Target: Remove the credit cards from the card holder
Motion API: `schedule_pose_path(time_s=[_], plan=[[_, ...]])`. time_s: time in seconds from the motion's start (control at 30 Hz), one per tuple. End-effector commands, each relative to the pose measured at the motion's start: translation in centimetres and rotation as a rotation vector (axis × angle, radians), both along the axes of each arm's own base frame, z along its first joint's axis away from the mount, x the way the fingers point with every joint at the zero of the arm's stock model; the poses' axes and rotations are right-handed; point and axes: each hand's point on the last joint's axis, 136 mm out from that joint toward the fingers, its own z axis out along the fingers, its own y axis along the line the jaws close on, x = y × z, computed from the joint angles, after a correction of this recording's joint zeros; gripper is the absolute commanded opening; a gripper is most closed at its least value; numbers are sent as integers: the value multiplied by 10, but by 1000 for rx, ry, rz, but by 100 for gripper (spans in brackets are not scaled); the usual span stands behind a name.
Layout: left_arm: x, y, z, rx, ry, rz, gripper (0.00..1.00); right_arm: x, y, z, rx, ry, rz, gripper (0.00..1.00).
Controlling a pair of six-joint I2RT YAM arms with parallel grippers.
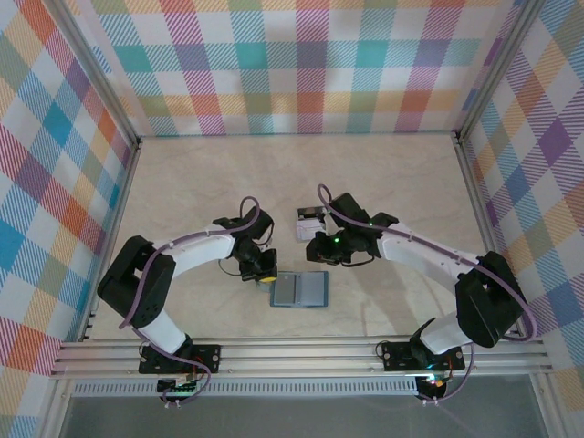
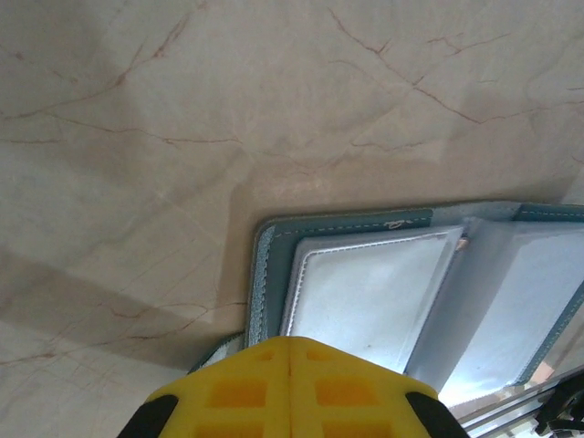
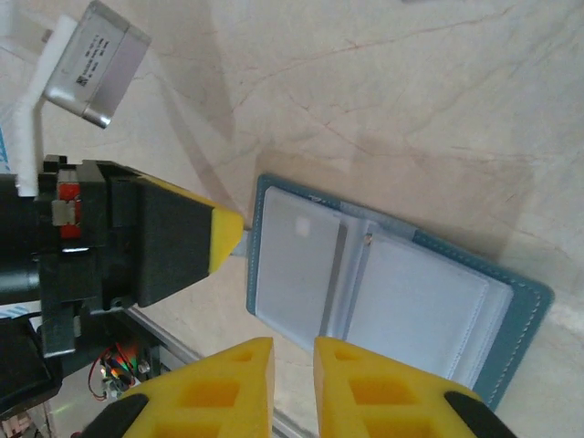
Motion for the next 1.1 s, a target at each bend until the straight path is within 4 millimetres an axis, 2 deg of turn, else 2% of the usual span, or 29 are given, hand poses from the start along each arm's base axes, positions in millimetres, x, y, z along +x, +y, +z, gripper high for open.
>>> schedule_pose_path(time_s=[0.0,0.4,0.6,0.77,1.07], plan=[[-13,-3,-9,-8,38,-30,6,-5,7,6,42,15,-1,21],[-36,3,-23,22,82,-45,6,-15,17,-7,25,68,15,22],[-42,4,-24,21,83,-40,6,-28,40,-22,22,122,49,21],[-44,5,-24,12,80,-26,6,-38,54,-43,-20,174,57,15],[-49,5,-30,-5,91,-19,5,-45,80,-67,-35,228,73,14]])
